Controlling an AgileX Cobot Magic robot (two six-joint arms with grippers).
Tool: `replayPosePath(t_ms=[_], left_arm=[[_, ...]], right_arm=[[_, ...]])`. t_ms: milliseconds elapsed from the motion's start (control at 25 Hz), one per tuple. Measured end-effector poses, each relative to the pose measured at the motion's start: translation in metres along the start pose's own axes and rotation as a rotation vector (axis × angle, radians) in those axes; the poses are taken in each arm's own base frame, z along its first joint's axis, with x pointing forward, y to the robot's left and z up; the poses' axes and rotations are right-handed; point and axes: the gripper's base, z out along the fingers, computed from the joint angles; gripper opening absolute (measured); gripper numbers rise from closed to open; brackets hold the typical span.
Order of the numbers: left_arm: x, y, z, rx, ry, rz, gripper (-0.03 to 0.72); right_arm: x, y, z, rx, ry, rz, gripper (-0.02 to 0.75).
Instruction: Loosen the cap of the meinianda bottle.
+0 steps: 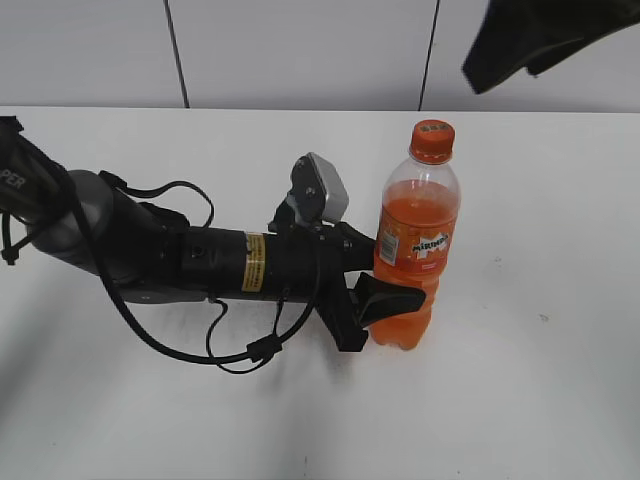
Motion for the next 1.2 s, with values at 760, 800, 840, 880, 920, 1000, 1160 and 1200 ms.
replayPosePath(t_ms=[760, 800, 840, 880, 920, 1000, 1160, 1200], left_arm=[[0.0, 0.0, 0.0, 0.005, 0.003, 0.004, 0.394], [0.0, -0.001, 0.0, 0.007, 0.003, 0.006, 0.394], [0.0, -0.001, 0.0, 0.007, 0.004, 0.007, 0.394], [0.0, -0.001, 0.0, 0.007, 0.004, 0.008, 0.394], [0.0, -0.001, 0.0, 0.007, 0.004, 0.008, 0.394], [0.0, -0.001, 0.0, 0.007, 0.004, 0.008, 0.394], [0.0, -0.001, 0.0, 0.013, 0.007, 0.016, 0.394], [0.0, -0.001, 0.0, 0.016, 0.009, 0.023, 0.394]], right_arm=[[-0.019, 0.011, 0.073, -0.057, 0.164, 0.022, 0.403], [-0.019, 0.011, 0.074, -0.059, 0.165, 0.022, 0.394], [-0.019, 0.011, 0.074, -0.061, 0.165, 0.022, 0.378], [-0.019, 0.011, 0.074, -0.061, 0.165, 0.015, 0.356], [-0.019, 0.011, 0.074, -0.062, 0.165, 0.005, 0.326], [-0.019, 0.011, 0.074, -0.065, 0.164, -0.026, 0.267], [-0.019, 0.012, 0.074, -0.086, 0.156, -0.247, 0.268], [-0.019, 0.012, 0.074, -0.098, 0.155, -0.36, 0.268]])
